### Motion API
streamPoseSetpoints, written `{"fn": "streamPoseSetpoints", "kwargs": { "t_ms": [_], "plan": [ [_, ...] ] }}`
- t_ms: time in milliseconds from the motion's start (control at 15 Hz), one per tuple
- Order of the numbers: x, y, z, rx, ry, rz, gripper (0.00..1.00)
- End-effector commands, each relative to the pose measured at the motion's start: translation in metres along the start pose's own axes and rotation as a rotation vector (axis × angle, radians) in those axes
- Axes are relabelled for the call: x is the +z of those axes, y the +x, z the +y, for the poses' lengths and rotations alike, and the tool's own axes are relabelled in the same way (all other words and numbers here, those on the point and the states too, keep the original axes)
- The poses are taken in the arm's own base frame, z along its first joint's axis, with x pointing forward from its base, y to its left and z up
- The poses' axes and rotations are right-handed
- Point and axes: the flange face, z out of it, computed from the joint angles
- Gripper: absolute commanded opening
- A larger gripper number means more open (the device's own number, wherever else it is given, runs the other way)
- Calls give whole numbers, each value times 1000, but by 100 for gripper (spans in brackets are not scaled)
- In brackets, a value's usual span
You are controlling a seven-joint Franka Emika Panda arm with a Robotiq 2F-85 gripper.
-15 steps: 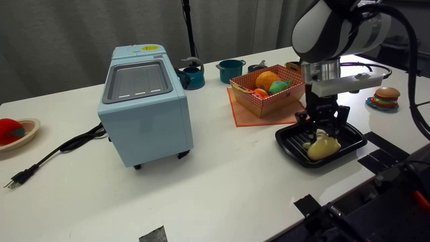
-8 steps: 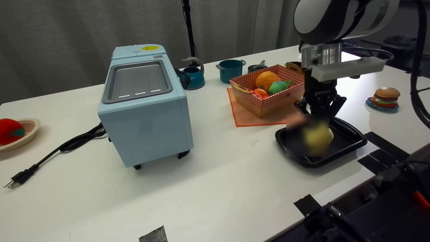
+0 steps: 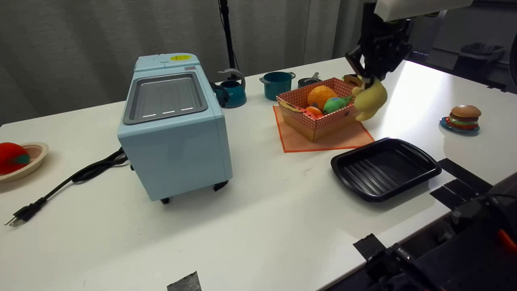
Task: Pick up the banana and avocado plush toy and put it in the basket
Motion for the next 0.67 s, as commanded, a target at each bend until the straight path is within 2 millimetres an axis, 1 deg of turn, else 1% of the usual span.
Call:
{"fn": "streamPoseSetpoints", "kwargs": {
  "t_ms": [0,133,267,400,533,600],
  "plan": [
    [-66,22,-13,5,-13,183,3],
    [-92,41,-20,10,-12,289,3],
    [-111,58,-26,26,-8,369,3],
    [-123,72,-28,46,-6,431,3],
    [-128,83,-31,65,-2,465,3],
    [-129,87,-31,72,-3,475,35]
  ]
}}
